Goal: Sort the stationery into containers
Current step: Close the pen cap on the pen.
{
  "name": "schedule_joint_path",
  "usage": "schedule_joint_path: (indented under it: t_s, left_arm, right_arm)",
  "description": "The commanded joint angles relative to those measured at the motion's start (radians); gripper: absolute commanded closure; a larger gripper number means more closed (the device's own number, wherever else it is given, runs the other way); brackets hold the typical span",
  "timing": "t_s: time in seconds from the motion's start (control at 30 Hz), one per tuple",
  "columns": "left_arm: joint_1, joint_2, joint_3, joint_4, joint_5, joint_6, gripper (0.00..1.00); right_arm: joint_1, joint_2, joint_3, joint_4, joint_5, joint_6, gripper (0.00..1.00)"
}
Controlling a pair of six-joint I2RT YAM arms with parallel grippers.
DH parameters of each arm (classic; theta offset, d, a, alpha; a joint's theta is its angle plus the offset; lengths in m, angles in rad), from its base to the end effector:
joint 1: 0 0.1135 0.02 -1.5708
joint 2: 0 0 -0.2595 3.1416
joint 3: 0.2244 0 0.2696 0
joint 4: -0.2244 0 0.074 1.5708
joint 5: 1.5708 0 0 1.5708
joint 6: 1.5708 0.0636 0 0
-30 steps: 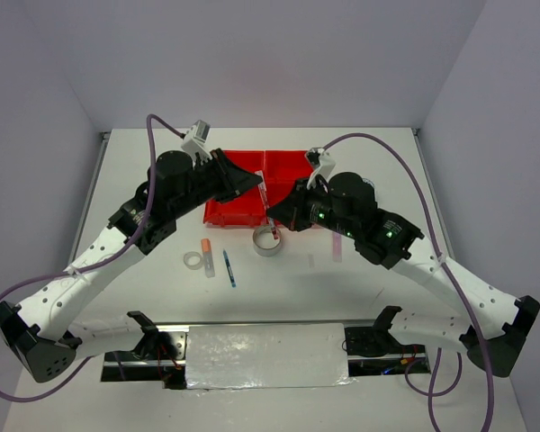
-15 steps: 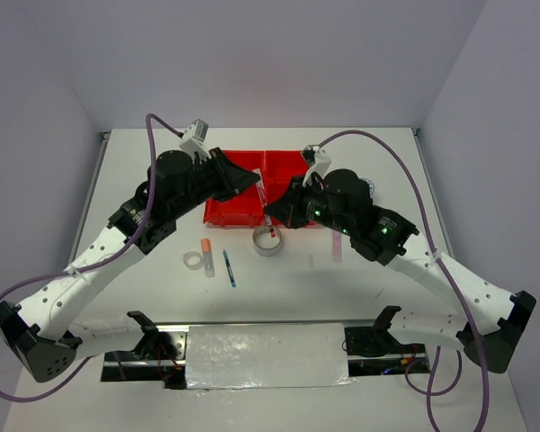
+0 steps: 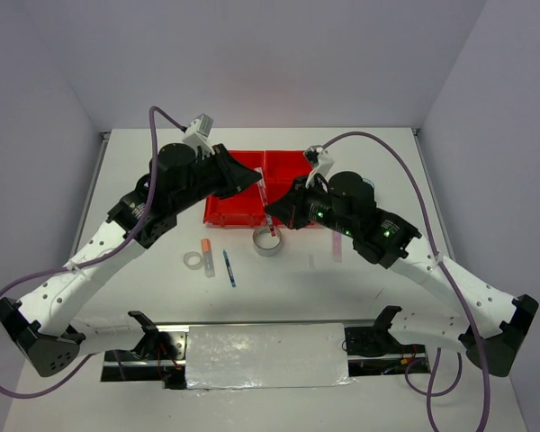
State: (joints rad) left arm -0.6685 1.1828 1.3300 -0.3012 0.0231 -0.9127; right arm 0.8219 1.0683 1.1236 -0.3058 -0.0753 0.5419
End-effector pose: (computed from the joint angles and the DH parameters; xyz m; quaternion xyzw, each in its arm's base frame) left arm 0.2416 -0.1927 0.4305 -0.0850 0.7546 -0.4686 0.4514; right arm 0.1921 0.2137 0.3813 -0.1330 0.7784 0.4093 0.4570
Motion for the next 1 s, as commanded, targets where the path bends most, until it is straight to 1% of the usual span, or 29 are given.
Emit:
schedule_joint_path:
  t_s: [0.0,0.63,0.8,0.97]
  left_arm:
    - [-0.008,-0.009,0.058,0.063,0.006,0.011,1.0]
    - [-0.006,-0.026,0.051,0.149,-0.018,-0.015,1.0]
    - [-0.006,-0.017,0.054,0.123,-0.017,-0.005,1.0]
    - [-0.006,-0.026,0.047,0.09,-0.061,0.011,1.0]
  right_arm:
    - [-0.017,-0.022,-0.03,0.0,0.022,0.009,1.0]
    - [-0.007,-0.027,-0.081,0.008,-0.006,0.039,1.0]
    - [-0.007,-0.041,-0.082,0.002,0.025,0.041,1.0]
    - [-0.004,-0.045,-0.051,-0.001,-0.003,0.026,1.0]
